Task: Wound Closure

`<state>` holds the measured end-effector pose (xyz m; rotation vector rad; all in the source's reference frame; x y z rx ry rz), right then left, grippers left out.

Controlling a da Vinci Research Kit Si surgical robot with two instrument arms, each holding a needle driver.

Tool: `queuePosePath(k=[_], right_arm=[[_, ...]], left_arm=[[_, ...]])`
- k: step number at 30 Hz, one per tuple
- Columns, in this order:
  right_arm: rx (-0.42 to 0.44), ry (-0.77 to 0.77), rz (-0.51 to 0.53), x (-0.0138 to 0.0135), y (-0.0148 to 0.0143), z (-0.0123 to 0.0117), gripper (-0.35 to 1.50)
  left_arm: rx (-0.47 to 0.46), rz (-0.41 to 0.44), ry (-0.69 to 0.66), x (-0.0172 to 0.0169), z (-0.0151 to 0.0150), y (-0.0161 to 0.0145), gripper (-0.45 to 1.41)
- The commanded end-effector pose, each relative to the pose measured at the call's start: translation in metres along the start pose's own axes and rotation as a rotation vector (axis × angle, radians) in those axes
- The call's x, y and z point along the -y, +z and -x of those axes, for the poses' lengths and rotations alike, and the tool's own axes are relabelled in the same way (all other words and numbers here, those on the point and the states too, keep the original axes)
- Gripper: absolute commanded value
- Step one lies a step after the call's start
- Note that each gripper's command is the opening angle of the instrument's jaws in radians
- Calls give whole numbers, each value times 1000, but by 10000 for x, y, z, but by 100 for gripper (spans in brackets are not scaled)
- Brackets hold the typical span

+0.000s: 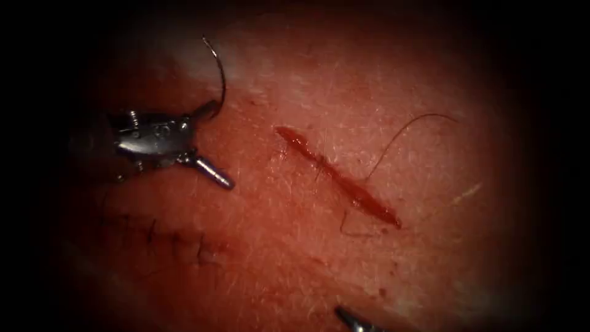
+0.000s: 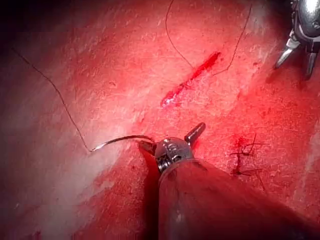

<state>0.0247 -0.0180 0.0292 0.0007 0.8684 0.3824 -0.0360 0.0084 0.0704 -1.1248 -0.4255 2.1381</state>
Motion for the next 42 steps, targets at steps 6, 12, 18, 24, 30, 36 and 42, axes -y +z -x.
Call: queuePosePath(k=[6, 12, 18, 24, 30, 36, 42], right_arm=[[1, 1, -4, 9, 4, 3, 118], [1, 1, -3, 9, 5, 3, 118], [1, 1, -3, 9, 5, 3, 118], [1, 1, -3, 9, 5, 3, 118], [1, 1, -3, 9, 5, 3, 118], [1, 1, -3, 9, 5, 3, 118], [0, 1, -4, 10, 7, 2, 118]], left_arm=[[56, -12, -25, 24, 23, -15, 133], [104, -50, -25, 40, 25, -57, 121], [127, -41, -41, 19, 2, -80, 116], [145, -38, 18, -26, -55, -110, 118], [0, -32, 98, -88, -125, -117, 116], [-78, 58, 113, -156, -165, -96, 113], [-121, 141, 122, -211, -191, -53, 113]])
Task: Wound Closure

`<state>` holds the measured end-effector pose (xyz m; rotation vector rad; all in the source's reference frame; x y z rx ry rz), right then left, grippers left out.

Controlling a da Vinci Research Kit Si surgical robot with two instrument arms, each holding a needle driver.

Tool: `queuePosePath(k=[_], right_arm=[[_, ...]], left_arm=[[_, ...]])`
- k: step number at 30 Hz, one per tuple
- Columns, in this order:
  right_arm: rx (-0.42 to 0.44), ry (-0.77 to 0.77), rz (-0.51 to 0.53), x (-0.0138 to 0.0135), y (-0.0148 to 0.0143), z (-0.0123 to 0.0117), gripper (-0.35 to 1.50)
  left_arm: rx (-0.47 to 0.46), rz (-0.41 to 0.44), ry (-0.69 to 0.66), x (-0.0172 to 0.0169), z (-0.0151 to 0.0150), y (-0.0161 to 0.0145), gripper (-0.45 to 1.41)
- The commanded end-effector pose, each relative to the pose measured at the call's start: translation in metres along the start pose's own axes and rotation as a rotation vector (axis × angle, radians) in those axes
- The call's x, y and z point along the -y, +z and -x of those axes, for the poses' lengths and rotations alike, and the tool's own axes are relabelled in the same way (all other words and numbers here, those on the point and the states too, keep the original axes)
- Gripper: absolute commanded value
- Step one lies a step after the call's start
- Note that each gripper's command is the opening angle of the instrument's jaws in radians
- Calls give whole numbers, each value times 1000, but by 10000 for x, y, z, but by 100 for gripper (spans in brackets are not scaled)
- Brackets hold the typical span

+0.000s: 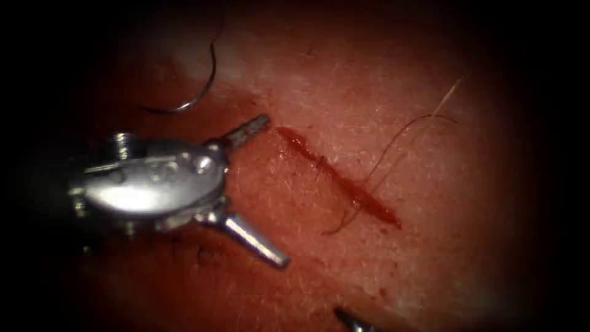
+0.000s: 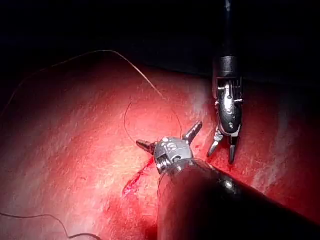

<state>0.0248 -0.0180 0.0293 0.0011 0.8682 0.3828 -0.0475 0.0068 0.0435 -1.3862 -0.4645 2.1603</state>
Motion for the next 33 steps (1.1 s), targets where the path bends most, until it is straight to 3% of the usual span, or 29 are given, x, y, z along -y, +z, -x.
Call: queuePosePath(k=[1, 5, 10, 18, 19, 21, 24, 29, 33], right_arm=[[3, 0, -5, 10, 6, 3, 118], [2, 1, -7, 10, 6, 2, 118], [3, 0, -11, 12, 7, 2, 118], [3, 1, -10, 13, 8, 0, 118], [4, 1, -10, 14, 8, 0, 118], [2, 1, -12, 14, 8, -1, 118], [2, 1, -13, 14, 8, -1, 118], [3, 2, -12, 15, 9, -2, 118], [5, 5, -17, 13, 7, -5, 116]], left_arm=[[-4, -1, -7, -5, 2, 15, 113], [-10, -27, -58, -10, -10, 43, 113], [-14, -49, -150, -8, -9, 52, 113], [-16, -55, -211, -6, -11, 54, 88], [-16, -54, -217, -5, -11, 53, 83], [-16, -51, -216, -3, -9, 51, 49], [-15, -46, -215, 0, -8, 47, -43], [-18, -43, -209, 10, -2, 47, -45], [-72, -43, -205, 21, 3, 37, -45]])
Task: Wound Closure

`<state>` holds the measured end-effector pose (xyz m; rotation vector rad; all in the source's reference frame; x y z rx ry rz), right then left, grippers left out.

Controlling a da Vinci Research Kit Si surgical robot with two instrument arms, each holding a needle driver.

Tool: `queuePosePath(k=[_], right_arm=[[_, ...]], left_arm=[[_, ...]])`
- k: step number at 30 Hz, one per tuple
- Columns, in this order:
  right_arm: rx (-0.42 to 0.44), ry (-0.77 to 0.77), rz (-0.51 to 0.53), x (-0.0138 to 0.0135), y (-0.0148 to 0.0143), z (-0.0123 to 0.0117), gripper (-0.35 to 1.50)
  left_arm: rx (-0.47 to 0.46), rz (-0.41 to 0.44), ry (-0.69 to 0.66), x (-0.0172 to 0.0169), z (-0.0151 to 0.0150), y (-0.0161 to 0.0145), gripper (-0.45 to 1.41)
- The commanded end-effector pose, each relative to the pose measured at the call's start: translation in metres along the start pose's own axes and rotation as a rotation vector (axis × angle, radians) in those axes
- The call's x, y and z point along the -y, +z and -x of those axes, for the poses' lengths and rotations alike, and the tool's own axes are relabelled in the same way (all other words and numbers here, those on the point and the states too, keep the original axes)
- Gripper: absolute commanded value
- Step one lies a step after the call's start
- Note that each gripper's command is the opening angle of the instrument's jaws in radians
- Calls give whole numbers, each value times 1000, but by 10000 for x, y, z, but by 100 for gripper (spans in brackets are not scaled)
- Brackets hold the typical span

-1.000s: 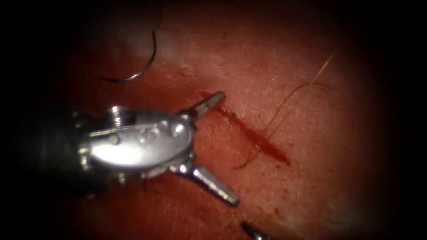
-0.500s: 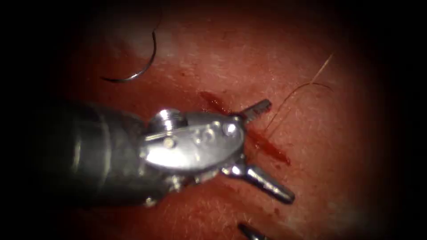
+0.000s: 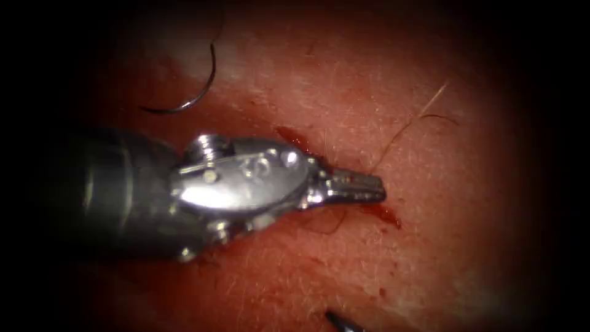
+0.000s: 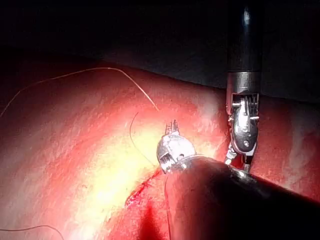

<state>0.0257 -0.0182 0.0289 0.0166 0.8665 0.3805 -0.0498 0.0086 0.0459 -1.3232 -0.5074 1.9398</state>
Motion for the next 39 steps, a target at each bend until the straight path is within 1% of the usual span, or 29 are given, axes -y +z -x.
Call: queuePosePath(k=[1, 3, 4, 6, 9, 10, 12, 14, 15, 16, 17, 21, 23, 26, 32, 33, 35, 39], right_arm=[[-4, 3, -2, 6, 2, 0, 116], [-11, 31, -2, 4, -1, -4, 116], [-23, 43, 0, 2, -4, -9, 116], [-44, 72, 4, -3, -12, -19, 114], [-79, 197, 10, -13, -24, -39, 106], [-91, 268, 14, -25, -29, -52, 96], [-84, 318, 16, -36, -30, -61, 94], [-78, 371, 21, -48, -27, -67, 94], [-77, 425, 34, -63, -18, -71, 94], [-78, 435, 39, -67, -14, -71, 94], [-85, 459, 50, -75, -4, -74, 93], [-133, 541, 21, -88, 22, -81, 88], [-147, 558, 3, -92, 30, -85, 83], [-173, 589, -5, -97, 36, -91, 79], [-221, 616, -11, -111, 37, -102, 74], [-249, 624, -22, -115, 38, -109, 73], [-264, 627, -28, -119, 39, -116, 71], [-266, 632, -22, -120, 43, -122, 64]], left_arm=[[-20, 4, 2, 2, 4, 2, -45], [-57, 13, 1, 8, 3, -4, -45], [-78, 36, 2, 11, 4, -6, -45], [-106, 56, 5, 17, 5, -7, -45], [-158, 81, 21, 29, 11, -7, -45], [-179, 96, 16, 35, 16, -6, -45], [-191, 116, -1, 39, 20, -4, -45], [-203, 128, -9, 40, 21, -4, -45], [-203, 141, -13, 39, 22, -4, -45], [-203, 145, -12, 39, 22, -5, -45], [-203, 150, -11, 39, 22, -5, -45], [-203, 165, -8, 39, 23, -8, -45], [-202, 172, -7, 39, 24, -9, -45], [-202, 179, -5, 40, 25, -11, -45], [-202, 189, -3, 40, 25, -12, -45], [-202, 193, -2, 40, 26, -12, -45], [-202, 199, -1, 41, 26, -12, -45], [-202, 199, 0, 42, 27, -12, -45]])
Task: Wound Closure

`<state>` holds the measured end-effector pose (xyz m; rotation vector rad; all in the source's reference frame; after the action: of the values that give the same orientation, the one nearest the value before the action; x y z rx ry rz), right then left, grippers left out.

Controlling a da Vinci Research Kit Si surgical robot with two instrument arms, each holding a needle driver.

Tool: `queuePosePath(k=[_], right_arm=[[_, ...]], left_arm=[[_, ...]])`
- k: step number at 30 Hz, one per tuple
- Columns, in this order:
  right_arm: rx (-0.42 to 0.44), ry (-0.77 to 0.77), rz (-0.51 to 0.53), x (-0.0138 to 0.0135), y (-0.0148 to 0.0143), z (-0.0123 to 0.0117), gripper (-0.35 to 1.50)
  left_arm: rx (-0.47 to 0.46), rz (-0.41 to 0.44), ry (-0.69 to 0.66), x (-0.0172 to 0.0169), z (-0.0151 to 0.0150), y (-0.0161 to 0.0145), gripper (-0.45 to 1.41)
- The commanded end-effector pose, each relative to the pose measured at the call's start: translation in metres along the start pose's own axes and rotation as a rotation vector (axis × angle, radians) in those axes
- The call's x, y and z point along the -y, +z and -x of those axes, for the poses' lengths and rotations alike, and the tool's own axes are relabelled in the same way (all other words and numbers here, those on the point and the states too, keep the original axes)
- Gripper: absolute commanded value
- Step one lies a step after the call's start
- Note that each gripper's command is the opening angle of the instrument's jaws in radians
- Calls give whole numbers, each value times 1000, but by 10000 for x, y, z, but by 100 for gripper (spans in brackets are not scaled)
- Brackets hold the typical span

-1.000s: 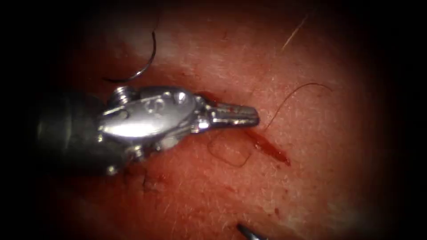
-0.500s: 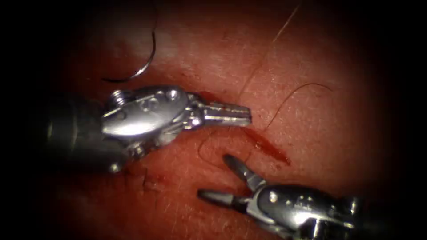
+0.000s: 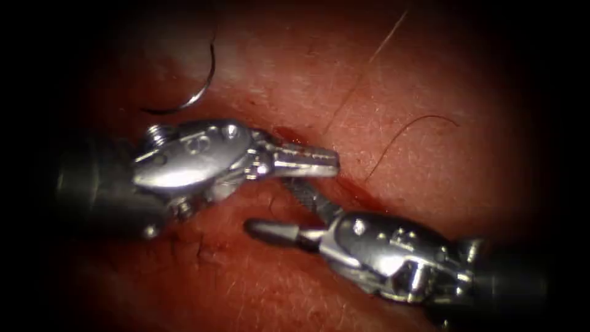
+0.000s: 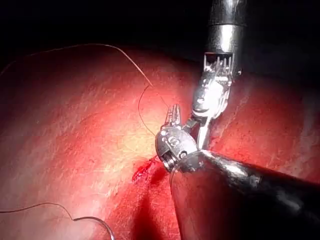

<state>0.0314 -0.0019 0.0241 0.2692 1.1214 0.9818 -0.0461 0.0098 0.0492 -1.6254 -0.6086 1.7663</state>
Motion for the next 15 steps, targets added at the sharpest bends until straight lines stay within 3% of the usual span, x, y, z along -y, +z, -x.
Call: queuePosePath(k=[1, 4, 7, 15], right_arm=[[1, 0, 0, 4, 9, 6, 59], [-3, 1, 2, 2, 13, 5, 34], [-2, 1, -5, 0, 14, 4, -35], [5, -21, -17, -5, 6, 6, -35]], left_arm=[[1, 2, -1, 1, 8, 6, -45], [1, 4, -1, 1, 8, 5, -45], [1, 3, -1, 0, 8, 5, -45], [3, -5, -1, 3, 8, 0, -45]])
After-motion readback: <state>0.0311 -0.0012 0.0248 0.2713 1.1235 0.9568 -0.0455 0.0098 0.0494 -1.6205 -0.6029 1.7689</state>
